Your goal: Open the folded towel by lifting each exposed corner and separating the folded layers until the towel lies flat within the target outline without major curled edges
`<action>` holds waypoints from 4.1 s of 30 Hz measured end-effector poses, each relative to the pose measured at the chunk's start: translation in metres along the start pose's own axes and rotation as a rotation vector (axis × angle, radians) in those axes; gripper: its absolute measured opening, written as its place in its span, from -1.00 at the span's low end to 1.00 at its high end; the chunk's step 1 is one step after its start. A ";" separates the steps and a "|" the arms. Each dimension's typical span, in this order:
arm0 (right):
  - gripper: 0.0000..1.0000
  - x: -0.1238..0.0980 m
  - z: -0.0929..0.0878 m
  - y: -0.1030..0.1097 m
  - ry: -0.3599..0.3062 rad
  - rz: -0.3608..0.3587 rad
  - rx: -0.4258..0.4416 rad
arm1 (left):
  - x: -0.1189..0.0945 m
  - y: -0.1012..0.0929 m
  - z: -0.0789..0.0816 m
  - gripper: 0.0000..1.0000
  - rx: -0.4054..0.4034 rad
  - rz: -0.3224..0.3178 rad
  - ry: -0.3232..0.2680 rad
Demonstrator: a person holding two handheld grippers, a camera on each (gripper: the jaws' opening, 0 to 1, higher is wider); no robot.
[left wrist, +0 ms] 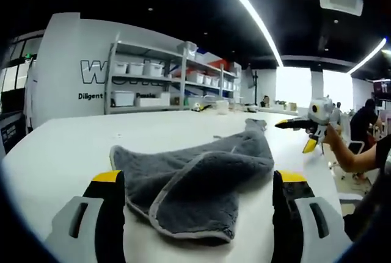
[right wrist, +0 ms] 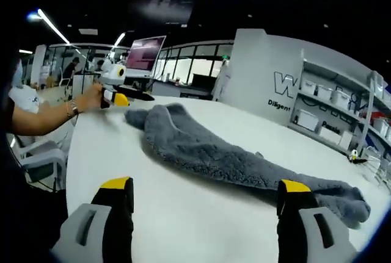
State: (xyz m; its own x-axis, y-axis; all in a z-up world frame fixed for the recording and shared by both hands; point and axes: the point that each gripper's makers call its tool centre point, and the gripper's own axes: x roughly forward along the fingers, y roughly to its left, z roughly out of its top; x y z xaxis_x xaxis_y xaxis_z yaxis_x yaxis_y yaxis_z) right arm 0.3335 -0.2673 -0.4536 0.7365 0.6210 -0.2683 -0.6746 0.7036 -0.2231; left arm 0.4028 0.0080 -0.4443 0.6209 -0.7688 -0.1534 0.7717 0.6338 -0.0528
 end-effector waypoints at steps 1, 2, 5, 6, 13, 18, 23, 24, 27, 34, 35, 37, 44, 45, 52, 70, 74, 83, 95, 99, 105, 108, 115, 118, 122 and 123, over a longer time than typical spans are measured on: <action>0.99 -0.001 -0.001 0.000 -0.001 0.002 0.001 | 0.000 -0.002 0.000 0.99 0.000 -0.010 0.003; 0.99 -0.002 -0.002 0.000 0.002 0.003 0.002 | 0.001 -0.002 0.000 0.98 0.000 -0.016 0.004; 0.99 -0.004 -0.003 -0.001 0.002 0.001 -0.001 | 0.004 -0.002 0.000 0.91 0.009 -0.038 0.023; 0.99 -0.005 -0.002 -0.001 -0.001 0.003 -0.003 | 0.006 -0.002 -0.001 0.90 0.012 -0.046 0.036; 0.98 -0.011 0.001 0.005 -0.029 0.018 -0.014 | 0.013 -0.001 0.000 0.90 0.005 -0.076 0.059; 0.98 -0.013 -0.003 0.007 -0.017 0.030 -0.015 | 0.019 0.002 -0.002 0.89 0.009 -0.084 0.084; 0.98 -0.014 -0.002 0.004 -0.014 0.024 -0.019 | 0.019 0.003 -0.001 0.82 0.009 -0.092 0.081; 0.98 -0.015 0.000 0.004 -0.017 0.026 -0.017 | 0.019 0.003 0.000 0.81 0.002 -0.093 0.075; 0.98 -0.015 0.000 0.006 -0.019 0.035 -0.015 | 0.020 0.004 -0.001 0.78 0.001 -0.098 0.083; 0.98 -0.014 -0.005 0.009 -0.002 0.044 -0.017 | 0.028 0.002 0.001 0.32 0.011 -0.119 0.084; 0.98 -0.014 -0.005 0.009 -0.012 0.041 -0.005 | 0.030 0.000 0.000 0.14 0.015 -0.129 0.085; 0.98 -0.015 -0.002 0.009 -0.035 0.052 0.013 | 0.031 0.000 -0.003 -0.21 0.094 -0.122 0.094; 0.98 -0.014 -0.010 0.007 -0.013 0.046 0.010 | 0.030 -0.004 0.004 -0.79 0.114 -0.137 0.066; 0.98 -0.014 -0.011 0.006 -0.011 0.045 0.010 | 0.029 -0.005 0.005 -0.81 0.117 -0.140 0.062; 0.98 -0.012 -0.015 0.007 -0.005 0.049 0.014 | 0.020 -0.030 0.018 -0.88 0.215 -0.164 0.071; 0.98 -0.019 -0.020 0.012 0.004 0.066 0.015 | -0.003 -0.111 -0.020 -0.87 0.420 -0.344 0.250; 0.98 -0.021 -0.022 0.011 0.008 0.067 0.019 | -0.003 -0.116 -0.040 -0.87 0.428 -0.370 0.309; 0.98 -0.026 -0.022 0.006 0.011 0.054 0.024 | 0.000 -0.119 -0.052 -0.61 0.424 -0.396 0.333; 0.98 -0.039 -0.015 -0.021 0.011 0.002 0.032 | -0.002 -0.077 0.014 0.99 0.199 -0.192 0.037; 0.98 -0.046 -0.008 -0.045 0.024 -0.035 0.038 | -0.001 -0.064 0.011 0.99 0.159 -0.154 0.021; 0.98 -0.056 0.003 -0.110 0.099 -0.194 -0.042 | -0.002 -0.052 -0.001 0.99 0.131 -0.125 0.030; 0.98 -0.057 -0.002 -0.147 0.178 -0.292 -0.084 | -0.003 -0.051 -0.002 0.99 0.117 -0.124 0.024; 0.76 -0.050 -0.009 -0.218 0.272 -0.442 -0.139 | -0.011 -0.050 0.001 0.99 0.109 -0.107 0.002; 0.72 -0.039 -0.018 -0.237 0.341 -0.451 -0.201 | -0.014 -0.051 0.002 0.99 0.115 -0.100 0.000; 0.44 -0.026 -0.025 -0.249 0.397 -0.437 -0.268 | -0.015 -0.043 0.002 0.99 0.113 -0.083 0.006; 0.37 -0.023 -0.025 -0.254 0.410 -0.435 -0.297 | -0.015 -0.043 0.002 0.99 0.110 -0.083 0.005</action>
State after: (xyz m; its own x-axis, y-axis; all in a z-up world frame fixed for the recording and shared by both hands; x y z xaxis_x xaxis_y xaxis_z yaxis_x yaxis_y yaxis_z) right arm 0.4864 -0.4694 -0.4142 0.9054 0.0790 -0.4172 -0.3487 0.6989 -0.6244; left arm 0.3600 -0.0078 -0.4374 0.5536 -0.8177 -0.1579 0.8311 0.5544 0.0429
